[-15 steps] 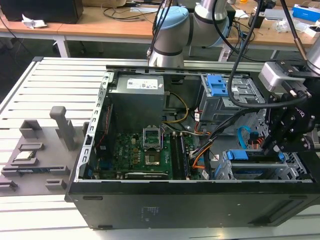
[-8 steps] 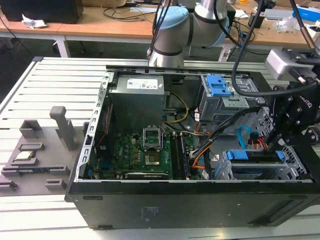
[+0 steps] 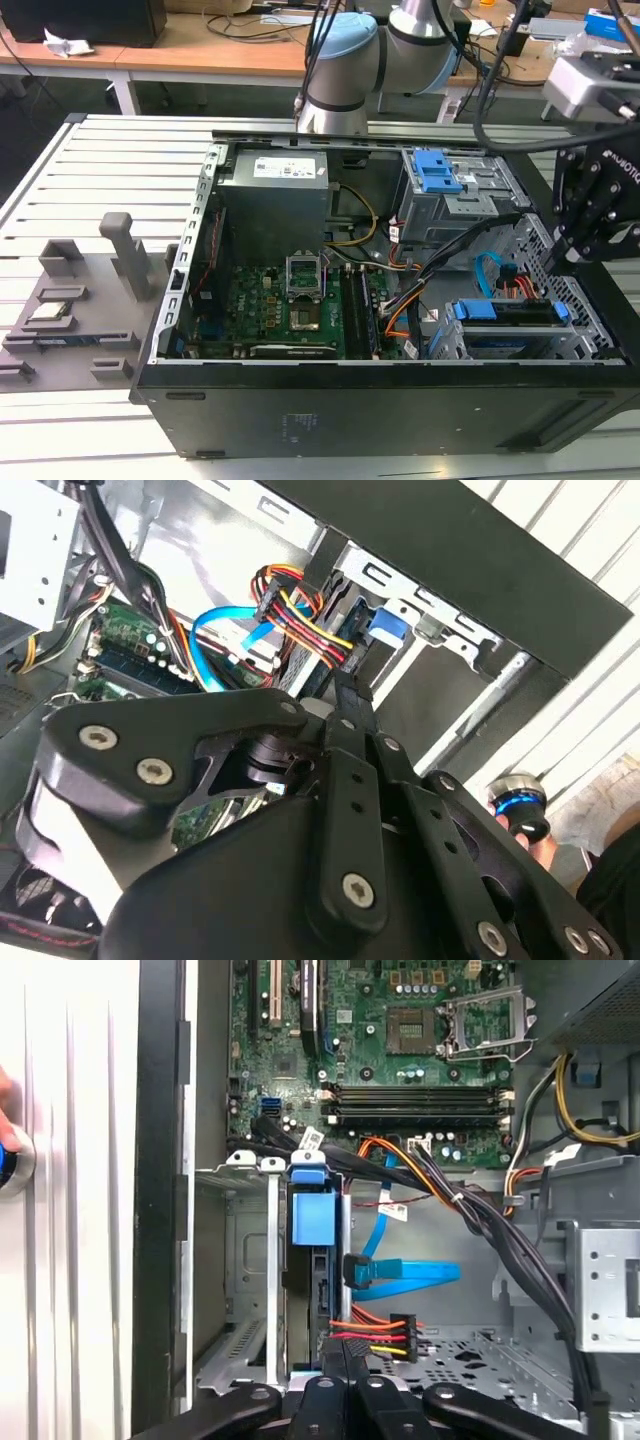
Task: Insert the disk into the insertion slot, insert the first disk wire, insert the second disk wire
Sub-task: 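Insert the first disk wire, then insert the second disk wire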
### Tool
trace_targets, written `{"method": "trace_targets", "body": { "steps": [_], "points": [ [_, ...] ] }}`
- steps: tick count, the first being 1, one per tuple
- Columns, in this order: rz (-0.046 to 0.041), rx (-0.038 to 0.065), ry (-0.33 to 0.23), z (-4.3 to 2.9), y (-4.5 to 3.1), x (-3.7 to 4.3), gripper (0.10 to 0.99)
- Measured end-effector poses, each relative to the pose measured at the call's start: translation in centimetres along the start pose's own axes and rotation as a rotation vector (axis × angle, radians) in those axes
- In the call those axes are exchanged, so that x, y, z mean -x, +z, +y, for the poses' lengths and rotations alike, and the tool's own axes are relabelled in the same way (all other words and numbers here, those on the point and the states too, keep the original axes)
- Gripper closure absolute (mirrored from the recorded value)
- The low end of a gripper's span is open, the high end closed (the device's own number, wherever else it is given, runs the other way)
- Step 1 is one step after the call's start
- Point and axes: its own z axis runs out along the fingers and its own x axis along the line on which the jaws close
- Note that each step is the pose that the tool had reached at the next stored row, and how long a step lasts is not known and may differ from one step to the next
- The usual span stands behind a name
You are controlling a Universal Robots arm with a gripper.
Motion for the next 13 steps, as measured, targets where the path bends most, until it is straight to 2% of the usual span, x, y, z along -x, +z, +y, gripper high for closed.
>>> {"method": "trace_targets", "body": {
  "steps": [2,5,11,12,13],
  "points": [
    [0.0,0.0,0.0,0.02,-0.48,0.0,0.98],
    [-0.0003,0.0,0.0,0.04,-0.76,-0.02,0.98],
    [-0.0001,0.0,0.0,0.04,-0.79,-0.02,0.973],
    [0.0,0.0,0.0,0.04,-0.8,-0.02,0.918],
    [0.0,0.0,0.0,0.04,-0.8,-0.02,0.918]
  ]
}}
